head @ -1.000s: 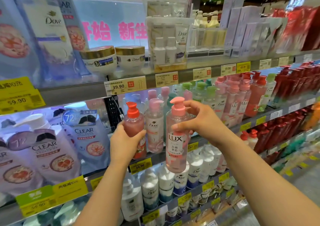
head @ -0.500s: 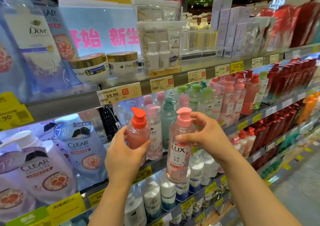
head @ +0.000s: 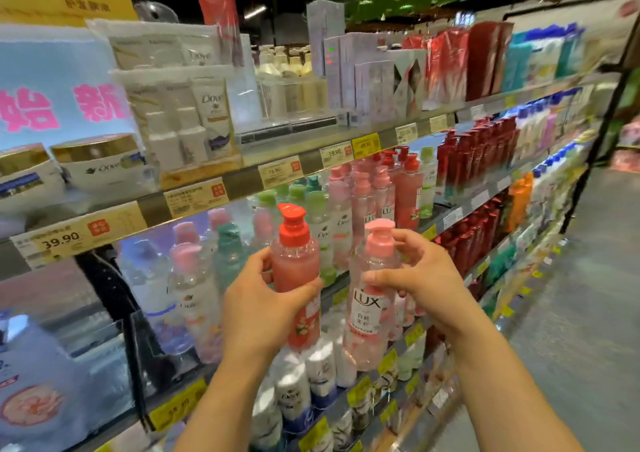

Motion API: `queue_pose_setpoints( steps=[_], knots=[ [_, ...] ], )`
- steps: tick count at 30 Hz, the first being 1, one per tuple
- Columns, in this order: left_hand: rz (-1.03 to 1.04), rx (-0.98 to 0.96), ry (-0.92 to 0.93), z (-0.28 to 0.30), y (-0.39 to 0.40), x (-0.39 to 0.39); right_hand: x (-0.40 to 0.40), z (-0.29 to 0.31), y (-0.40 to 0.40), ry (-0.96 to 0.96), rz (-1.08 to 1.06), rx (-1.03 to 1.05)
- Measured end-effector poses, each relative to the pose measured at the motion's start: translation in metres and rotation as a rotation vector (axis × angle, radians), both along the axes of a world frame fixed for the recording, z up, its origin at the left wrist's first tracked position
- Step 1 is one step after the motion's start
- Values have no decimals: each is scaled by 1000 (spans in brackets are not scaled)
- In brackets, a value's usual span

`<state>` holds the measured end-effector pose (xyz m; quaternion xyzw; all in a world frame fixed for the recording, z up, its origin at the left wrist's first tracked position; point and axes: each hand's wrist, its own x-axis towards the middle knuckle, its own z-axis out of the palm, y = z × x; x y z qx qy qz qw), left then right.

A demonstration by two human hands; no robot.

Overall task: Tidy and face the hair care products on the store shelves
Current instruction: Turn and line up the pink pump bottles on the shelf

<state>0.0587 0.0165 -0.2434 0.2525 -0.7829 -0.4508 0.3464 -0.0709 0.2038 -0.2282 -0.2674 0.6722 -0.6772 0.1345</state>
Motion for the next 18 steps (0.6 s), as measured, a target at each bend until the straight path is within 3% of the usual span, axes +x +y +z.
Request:
queue_pose_setpoints(
  steps=[8,18],
  knots=[
    [34,-132,-71,-3,98,-132,-122,0,92,24,-57,-6],
    [118,-34,-85,-14,179,-280,-263,8,169,71,-1,75]
  ],
)
